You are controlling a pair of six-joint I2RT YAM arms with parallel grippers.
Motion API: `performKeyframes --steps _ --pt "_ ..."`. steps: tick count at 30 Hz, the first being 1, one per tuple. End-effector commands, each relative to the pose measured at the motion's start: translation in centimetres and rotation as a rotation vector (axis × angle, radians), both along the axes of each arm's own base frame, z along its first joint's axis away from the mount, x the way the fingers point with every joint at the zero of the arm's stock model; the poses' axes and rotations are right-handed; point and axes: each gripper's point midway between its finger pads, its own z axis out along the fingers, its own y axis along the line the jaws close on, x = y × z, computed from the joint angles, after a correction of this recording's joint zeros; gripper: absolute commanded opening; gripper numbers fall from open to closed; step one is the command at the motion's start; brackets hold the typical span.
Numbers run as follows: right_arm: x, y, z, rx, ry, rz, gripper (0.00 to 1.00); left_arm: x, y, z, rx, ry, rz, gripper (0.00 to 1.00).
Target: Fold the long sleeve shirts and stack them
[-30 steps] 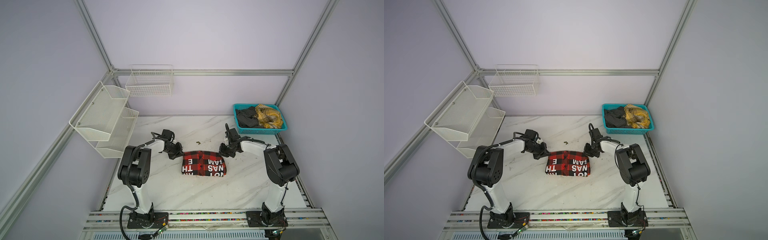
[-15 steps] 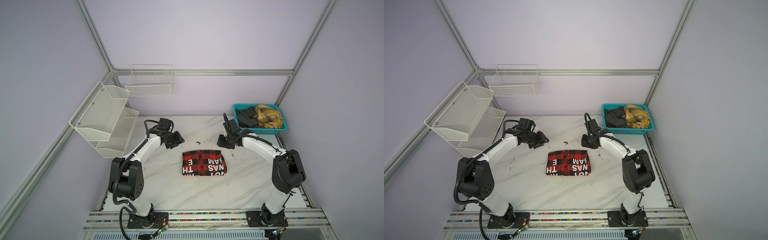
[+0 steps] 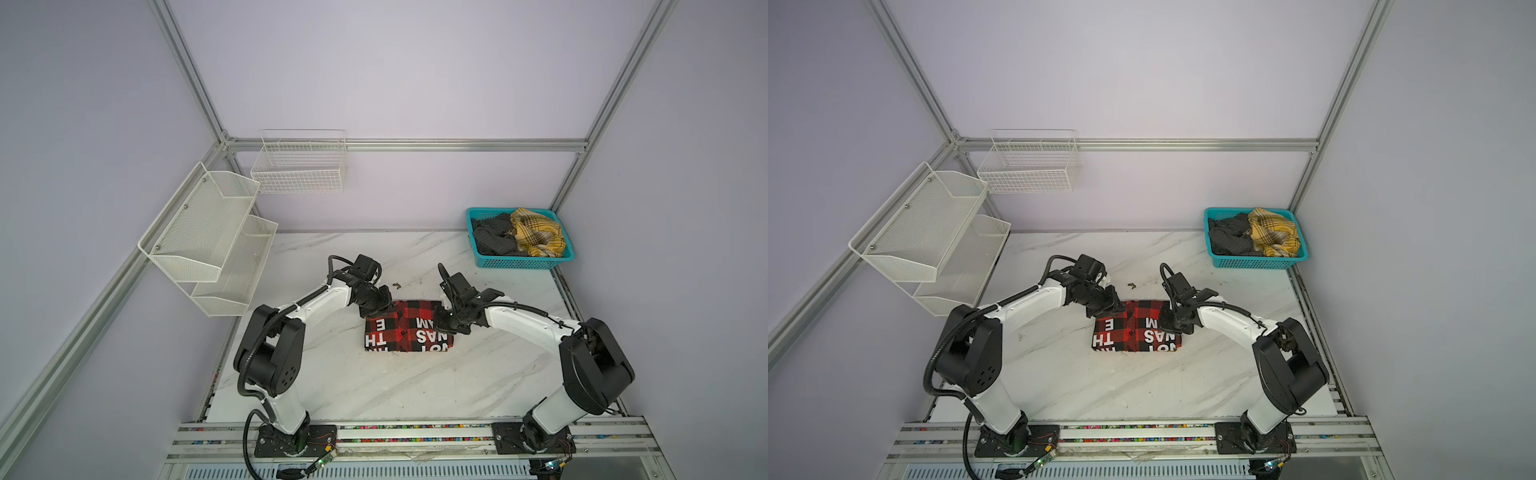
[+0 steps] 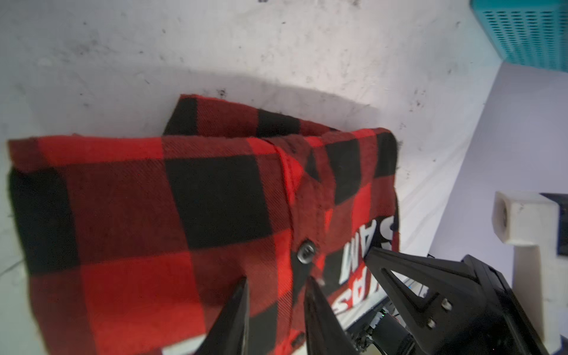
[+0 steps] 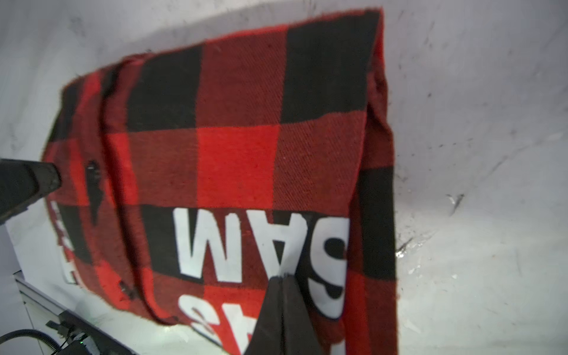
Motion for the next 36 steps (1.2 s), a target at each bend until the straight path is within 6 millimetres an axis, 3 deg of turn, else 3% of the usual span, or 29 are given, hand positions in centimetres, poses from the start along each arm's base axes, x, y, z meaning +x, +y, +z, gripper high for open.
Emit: performKeyframes --steps 1,5,8,10,13,15,18,21,24,32,36 --pt "0.7 -0.3 -1.4 -0.009 -0.011 -0.016 0.05 0.2 0.3 -2.8 0.02 0.009 -0.013 0.29" --pt "1.0 -1.7 -3.6 -0.062 0.011 -0.029 0.03 0.9 0.8 -4.0 0.039 0.001 -0.004 0.29" --pt "1.5 -1.8 -2.3 -0.068 -0.008 -0.023 0.02 1.3 1.1 -3.5 0.025 -0.006 0.008 0.34" --pt "1.8 -1.5 0.3 -0.043 -0.051 -0.022 0.05 1.6 1.3 -1.6 0.016 -0.03 0.01 0.41" --pt "1.0 -1.7 3.9 -0.034 -0.097 -0.017 0.09 1.0 1.9 2.9 0.02 -0.1 0.006 0.51" --pt "-0.1 -1.7 4.9 -0.014 -0.093 -0.011 0.1 -0.2 2.7 5.2 0.029 -0.121 0.005 0.54" --pt "-1.7 -0.9 5.0 0.009 -0.07 0.001 0.1 -3.0 2.8 6.0 0.012 -0.086 -0.02 0.54" --pt "-2.1 0.0 4.9 0.045 -0.067 0.002 0.11 -5.5 2.3 5.3 -0.011 -0.035 -0.047 0.5" --pt "-1.9 0.7 3.6 0.074 -0.049 -0.004 0.12 -6.5 2.4 3.1 -0.012 0.02 -0.054 0.46" --pt "-3.0 0.3 -1.3 0.036 0.032 0.006 0.11 -6.7 2.3 -2.8 -0.017 0.121 -0.052 0.35" --pt "-2.7 0.0 -2.3 0.003 0.042 -0.002 0.11 -6.4 3.1 -4.7 -0.028 0.162 -0.019 0.31"
